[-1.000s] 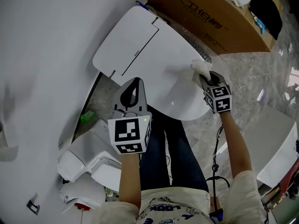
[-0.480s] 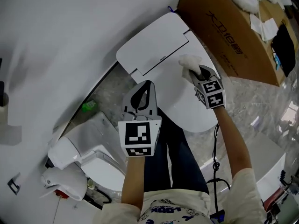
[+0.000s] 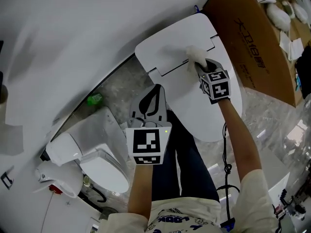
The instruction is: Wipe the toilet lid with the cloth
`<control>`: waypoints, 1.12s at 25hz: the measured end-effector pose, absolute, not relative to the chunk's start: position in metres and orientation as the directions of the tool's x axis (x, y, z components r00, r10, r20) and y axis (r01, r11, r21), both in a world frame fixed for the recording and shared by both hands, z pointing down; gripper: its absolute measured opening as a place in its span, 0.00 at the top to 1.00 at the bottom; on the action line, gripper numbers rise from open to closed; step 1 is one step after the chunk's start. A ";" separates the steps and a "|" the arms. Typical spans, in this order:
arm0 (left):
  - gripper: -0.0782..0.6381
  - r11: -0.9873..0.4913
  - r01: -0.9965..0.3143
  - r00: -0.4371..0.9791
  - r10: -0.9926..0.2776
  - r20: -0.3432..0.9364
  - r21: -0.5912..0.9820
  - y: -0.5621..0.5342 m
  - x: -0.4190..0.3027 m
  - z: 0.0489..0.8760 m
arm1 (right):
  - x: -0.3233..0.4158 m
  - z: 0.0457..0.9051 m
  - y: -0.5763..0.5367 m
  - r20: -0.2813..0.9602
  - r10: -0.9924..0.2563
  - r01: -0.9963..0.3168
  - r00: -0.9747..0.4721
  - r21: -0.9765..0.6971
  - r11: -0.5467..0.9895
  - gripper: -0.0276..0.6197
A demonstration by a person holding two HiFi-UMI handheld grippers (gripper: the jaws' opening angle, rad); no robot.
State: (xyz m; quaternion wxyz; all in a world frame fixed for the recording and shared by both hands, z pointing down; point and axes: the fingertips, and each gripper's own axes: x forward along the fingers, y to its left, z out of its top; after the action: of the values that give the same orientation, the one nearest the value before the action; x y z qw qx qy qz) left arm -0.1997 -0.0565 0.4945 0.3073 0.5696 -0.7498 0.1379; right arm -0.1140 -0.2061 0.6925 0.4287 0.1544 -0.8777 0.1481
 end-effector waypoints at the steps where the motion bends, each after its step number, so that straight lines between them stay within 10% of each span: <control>1: 0.88 0.317 -0.938 -0.165 -0.768 0.619 0.143 -0.055 -0.202 0.496 | -0.116 0.699 -0.205 0.805 -0.139 -0.403 -0.577 -0.132 0.906 0.77; 28: 0.88 0.281 -0.948 -0.125 -0.759 0.639 0.148 -0.066 -0.182 0.516 | -0.079 0.753 -0.182 0.883 -0.106 -0.462 -0.457 -0.134 0.877 0.77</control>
State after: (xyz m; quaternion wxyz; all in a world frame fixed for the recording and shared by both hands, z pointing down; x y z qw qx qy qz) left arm -0.1817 -0.0662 0.5159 0.3169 0.5807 -0.7348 0.1494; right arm -0.0787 -0.1818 0.7530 0.4927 0.1701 -0.8341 0.1806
